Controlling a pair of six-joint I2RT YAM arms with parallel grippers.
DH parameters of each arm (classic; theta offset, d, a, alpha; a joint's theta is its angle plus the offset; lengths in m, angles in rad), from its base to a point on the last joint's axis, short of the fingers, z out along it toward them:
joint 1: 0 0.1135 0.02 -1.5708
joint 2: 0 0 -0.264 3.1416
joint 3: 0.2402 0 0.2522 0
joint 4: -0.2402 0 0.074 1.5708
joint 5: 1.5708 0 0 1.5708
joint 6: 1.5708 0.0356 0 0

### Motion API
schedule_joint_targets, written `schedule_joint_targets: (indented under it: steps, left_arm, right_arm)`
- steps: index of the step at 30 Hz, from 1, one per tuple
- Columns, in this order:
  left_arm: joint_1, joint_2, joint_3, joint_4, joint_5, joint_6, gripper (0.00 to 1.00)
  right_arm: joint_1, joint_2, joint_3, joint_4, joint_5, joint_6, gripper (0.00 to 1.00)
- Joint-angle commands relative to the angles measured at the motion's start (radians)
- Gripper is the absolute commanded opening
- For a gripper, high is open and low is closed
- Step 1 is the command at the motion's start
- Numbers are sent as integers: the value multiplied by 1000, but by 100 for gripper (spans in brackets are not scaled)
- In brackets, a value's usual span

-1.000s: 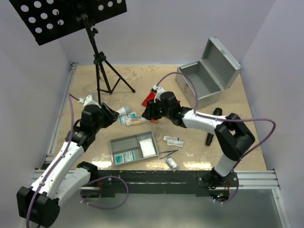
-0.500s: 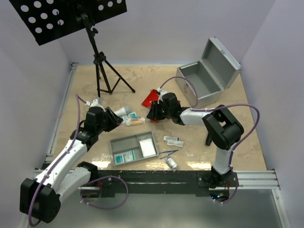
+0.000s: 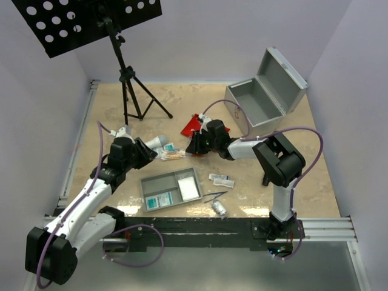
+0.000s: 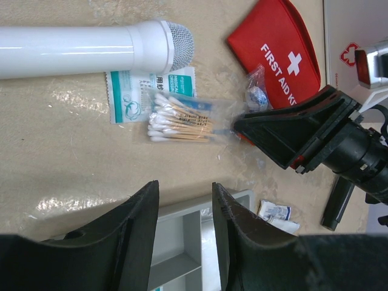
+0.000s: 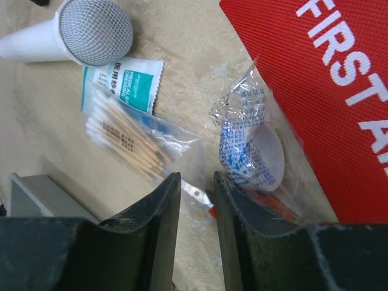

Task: Organize the medicine kit
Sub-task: Pick up the medical item at the center of the board.

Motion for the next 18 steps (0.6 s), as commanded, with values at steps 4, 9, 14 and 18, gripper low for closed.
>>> schedule_joint_targets:
  steps: [4,9,14,18]
  left_arm:
    - [4,-4,-6,26,3,16,45]
    - [4,9,-9,35,8,16,45]
    - [4,6,-9,33,5,16,45]
    - [4,-8,-3,18,-6,18,45]
  right_arm:
    - [-6,30,37,41,-43,-12,33]
    - [-6,40,42,64,-80,-14,27]
    - [-6,49,48,66,-109,-10,7]
    - [-6,-6,29,80,-111,-6,0]
